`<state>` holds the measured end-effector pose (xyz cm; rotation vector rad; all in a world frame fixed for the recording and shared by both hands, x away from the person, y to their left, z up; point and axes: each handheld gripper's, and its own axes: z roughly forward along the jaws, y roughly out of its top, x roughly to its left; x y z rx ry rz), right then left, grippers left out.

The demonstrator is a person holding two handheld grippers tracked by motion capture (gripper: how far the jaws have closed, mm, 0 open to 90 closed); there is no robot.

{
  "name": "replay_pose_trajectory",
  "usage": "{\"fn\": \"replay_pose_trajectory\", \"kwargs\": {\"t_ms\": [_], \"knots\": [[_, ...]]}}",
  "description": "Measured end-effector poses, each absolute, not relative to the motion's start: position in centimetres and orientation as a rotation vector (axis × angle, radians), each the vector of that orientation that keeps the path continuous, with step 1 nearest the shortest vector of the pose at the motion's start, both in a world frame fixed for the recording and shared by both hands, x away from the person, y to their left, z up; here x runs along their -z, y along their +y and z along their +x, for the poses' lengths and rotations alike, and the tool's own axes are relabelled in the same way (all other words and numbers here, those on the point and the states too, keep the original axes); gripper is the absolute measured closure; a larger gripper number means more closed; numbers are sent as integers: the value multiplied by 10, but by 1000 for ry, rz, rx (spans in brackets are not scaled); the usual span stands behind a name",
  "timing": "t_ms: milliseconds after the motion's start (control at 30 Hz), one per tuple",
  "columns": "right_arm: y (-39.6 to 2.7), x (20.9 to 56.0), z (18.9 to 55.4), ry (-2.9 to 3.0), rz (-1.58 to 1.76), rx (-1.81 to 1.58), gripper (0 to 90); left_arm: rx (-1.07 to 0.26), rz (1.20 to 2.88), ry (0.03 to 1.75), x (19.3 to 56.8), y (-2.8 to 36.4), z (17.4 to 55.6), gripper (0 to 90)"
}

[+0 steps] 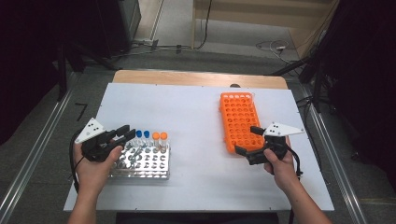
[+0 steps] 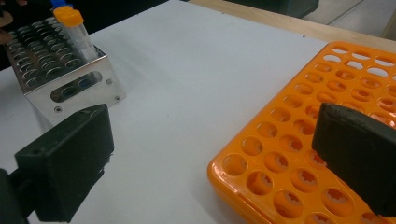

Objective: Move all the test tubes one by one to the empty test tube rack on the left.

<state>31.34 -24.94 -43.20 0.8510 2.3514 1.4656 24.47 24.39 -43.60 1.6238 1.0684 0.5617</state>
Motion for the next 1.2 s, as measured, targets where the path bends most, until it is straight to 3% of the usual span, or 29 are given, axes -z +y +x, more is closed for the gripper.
{"fn": "replay_pose_trajectory", "kwargs": {"t_ms": [467,633,800,933,1200], "knots": [[-263,431,335,2207,979,-1451,25,-516,1593,989,423,231,244,147],[-265,434,354,2126,1130,-1345,74,-512,1596,970,422,224,244,82],[-270,441,378,2094,1211,-1302,193,-504,1602,934,420,216,244,2],[-272,445,396,2074,1234,-1301,291,-498,1603,916,421,214,244,0],[-270,447,429,2057,1241,-1295,394,-493,1601,920,424,214,245,0]]}}
